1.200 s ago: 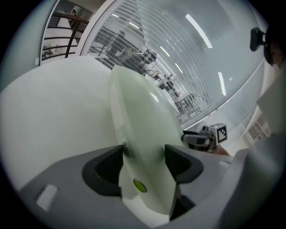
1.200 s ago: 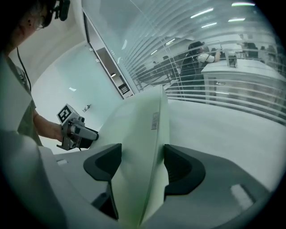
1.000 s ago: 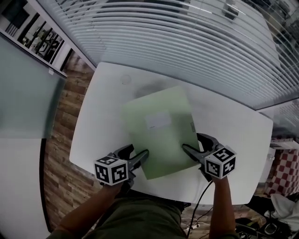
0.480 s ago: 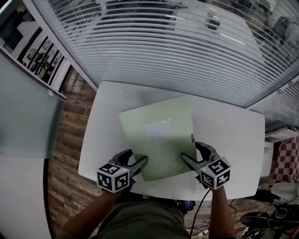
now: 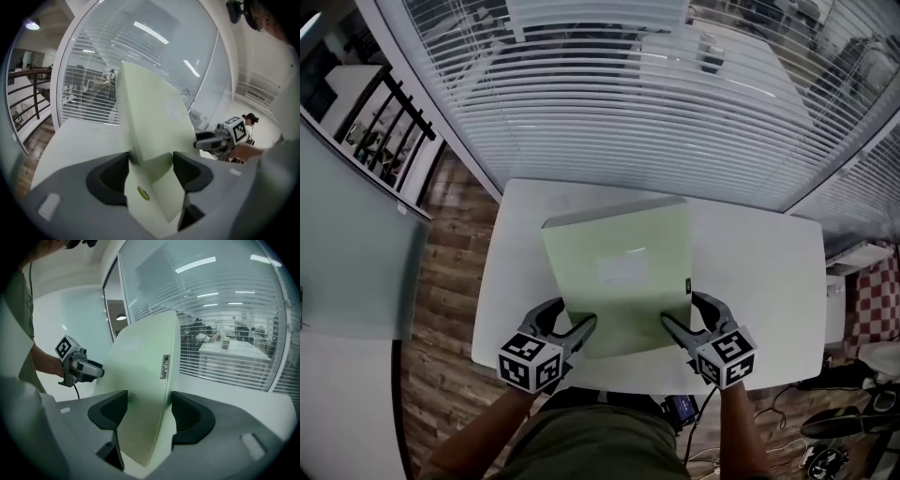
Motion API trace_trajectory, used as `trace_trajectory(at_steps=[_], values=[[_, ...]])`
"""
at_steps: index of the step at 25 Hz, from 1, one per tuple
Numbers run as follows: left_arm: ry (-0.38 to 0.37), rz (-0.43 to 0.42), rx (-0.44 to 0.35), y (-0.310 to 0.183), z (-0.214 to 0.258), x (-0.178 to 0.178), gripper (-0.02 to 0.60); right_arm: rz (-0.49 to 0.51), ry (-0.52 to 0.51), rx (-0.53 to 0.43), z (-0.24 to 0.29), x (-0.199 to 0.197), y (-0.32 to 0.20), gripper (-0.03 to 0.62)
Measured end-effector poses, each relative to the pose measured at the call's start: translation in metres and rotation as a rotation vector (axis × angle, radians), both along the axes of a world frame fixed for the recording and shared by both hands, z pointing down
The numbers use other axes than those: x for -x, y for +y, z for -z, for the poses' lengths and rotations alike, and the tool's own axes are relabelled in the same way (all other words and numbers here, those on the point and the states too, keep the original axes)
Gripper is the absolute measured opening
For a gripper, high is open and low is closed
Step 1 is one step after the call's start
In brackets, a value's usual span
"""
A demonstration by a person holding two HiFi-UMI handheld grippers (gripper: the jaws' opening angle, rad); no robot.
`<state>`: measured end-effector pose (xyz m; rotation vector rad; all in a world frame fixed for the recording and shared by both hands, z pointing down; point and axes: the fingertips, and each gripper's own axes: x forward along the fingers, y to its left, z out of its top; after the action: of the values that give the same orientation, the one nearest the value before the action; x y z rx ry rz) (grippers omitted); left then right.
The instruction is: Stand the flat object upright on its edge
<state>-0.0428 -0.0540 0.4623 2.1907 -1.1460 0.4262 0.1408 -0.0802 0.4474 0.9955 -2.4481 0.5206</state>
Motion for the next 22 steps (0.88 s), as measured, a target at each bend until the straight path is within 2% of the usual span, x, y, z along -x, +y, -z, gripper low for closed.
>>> trace_trajectory(at_steps=[7,15,22], values=[[-0.091,-0.089,-0.127,0.003,0.013,0.01,0.276,-0.071,0.041,-0.073,0.007,0.008,0.019,0.298],[-0.122,-0.138,-0.205,0.007,0.022,0.012,0.276,-0.16,0.04,-0.101,0.009,0.011,0.033,0.298],[-0.156,-0.161,-0.27,0.004,0.018,0.021,0.276,-0.221,0.056,-0.176,0.005,0.02,0.035,0.298]])
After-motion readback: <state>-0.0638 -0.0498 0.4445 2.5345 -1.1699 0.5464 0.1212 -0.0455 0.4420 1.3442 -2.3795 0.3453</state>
